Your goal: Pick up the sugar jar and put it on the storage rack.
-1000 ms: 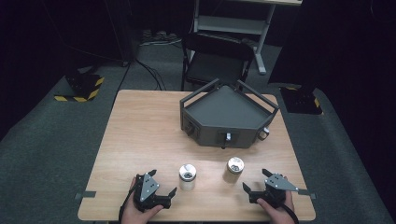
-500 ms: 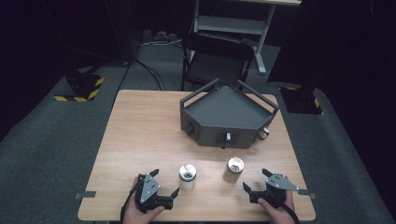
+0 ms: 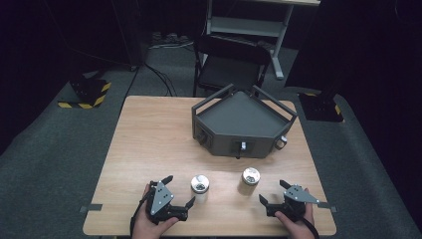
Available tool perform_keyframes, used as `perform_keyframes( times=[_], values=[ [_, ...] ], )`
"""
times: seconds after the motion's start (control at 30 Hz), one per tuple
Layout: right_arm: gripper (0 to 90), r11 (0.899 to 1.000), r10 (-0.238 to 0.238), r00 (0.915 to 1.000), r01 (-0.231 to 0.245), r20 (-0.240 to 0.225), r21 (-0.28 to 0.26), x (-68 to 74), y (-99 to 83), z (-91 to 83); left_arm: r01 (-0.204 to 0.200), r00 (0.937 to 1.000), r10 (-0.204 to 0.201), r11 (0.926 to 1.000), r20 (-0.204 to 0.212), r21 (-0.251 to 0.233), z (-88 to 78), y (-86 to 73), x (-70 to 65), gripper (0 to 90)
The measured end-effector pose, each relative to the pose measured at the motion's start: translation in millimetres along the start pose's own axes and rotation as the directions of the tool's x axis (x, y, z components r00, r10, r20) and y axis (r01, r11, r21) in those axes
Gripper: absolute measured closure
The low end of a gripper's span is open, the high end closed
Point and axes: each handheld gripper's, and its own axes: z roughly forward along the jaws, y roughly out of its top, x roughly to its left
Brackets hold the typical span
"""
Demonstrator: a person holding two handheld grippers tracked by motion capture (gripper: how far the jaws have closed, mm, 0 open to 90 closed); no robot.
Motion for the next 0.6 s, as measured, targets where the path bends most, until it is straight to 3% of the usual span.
perform_keyframes(
  times=[0.6],
  values=[
    [0.3, 1.0, 0.003, 1.0, -0.003, -0.002, -0.002, -0.9, -0.6, -0.6, 0.002, 0.9994, -0.001, 0.9999, 0.035, -0.012, 26.4, 5.1, -9.9, 0.5]
  ],
)
